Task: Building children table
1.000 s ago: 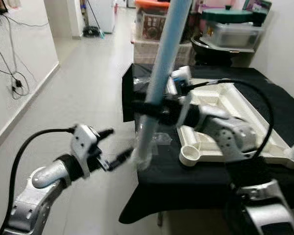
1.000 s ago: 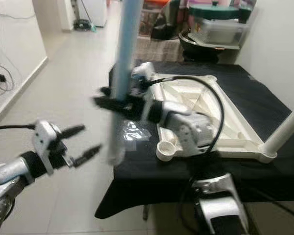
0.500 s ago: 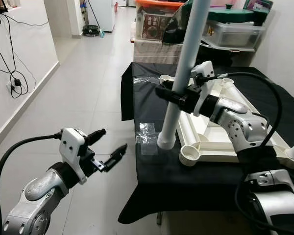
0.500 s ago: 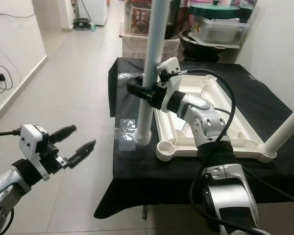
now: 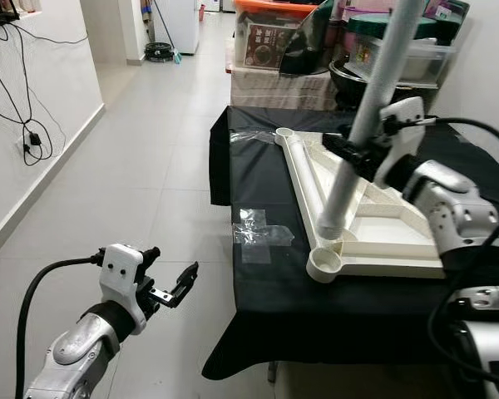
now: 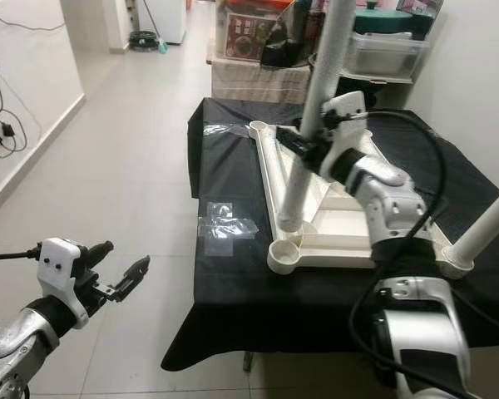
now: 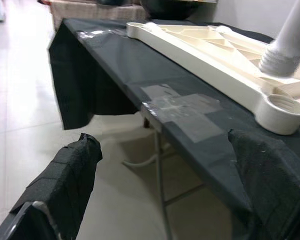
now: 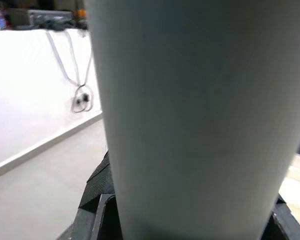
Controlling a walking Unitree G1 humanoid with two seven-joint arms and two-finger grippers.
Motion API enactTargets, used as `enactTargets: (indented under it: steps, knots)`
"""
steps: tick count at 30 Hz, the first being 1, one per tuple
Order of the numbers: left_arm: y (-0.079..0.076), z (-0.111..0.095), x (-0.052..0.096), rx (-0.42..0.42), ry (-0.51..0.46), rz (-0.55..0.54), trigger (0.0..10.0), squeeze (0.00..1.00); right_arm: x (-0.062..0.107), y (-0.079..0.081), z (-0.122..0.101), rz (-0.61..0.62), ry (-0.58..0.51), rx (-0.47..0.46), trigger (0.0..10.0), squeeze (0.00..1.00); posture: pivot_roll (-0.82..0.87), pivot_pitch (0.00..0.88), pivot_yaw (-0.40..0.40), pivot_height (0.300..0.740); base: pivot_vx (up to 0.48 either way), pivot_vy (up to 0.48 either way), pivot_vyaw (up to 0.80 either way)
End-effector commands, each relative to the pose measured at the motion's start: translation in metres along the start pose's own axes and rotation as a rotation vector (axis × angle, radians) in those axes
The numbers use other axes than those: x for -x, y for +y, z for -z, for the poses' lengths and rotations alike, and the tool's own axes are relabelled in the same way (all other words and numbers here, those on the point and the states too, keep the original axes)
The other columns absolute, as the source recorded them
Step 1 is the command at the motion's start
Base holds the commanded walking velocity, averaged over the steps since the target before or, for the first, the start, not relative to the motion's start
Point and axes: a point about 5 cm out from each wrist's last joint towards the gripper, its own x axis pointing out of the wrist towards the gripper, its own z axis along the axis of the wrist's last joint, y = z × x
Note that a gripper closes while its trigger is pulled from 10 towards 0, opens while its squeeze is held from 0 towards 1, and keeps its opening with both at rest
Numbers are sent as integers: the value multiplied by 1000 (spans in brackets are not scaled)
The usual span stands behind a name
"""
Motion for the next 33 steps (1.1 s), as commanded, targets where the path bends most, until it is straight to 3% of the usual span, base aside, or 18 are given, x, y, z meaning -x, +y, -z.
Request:
enactTargets:
  steps: [1,8,18,33]
  knots:
    - [-2,8,1,0,24,-5,10000,0,5,-9,-18,14,-48,15,0,0,100,0,-69,740,0,0,0]
    - [-4,12,-2,6,32,-13,10000,0,9,-12,-18,1,-28,14,0,0,87,0,-71,740,0,0,0]
    - [1,15,0,0,37,-55,10000,0,4,16,32,-106,93,-32,0,0,97,0,-80,740,0,0,0]
    - [3,17,-1,-8,40,-65,10000,0,13,21,38,-157,118,-49,0,0,90,0,-74,740,0,0,0]
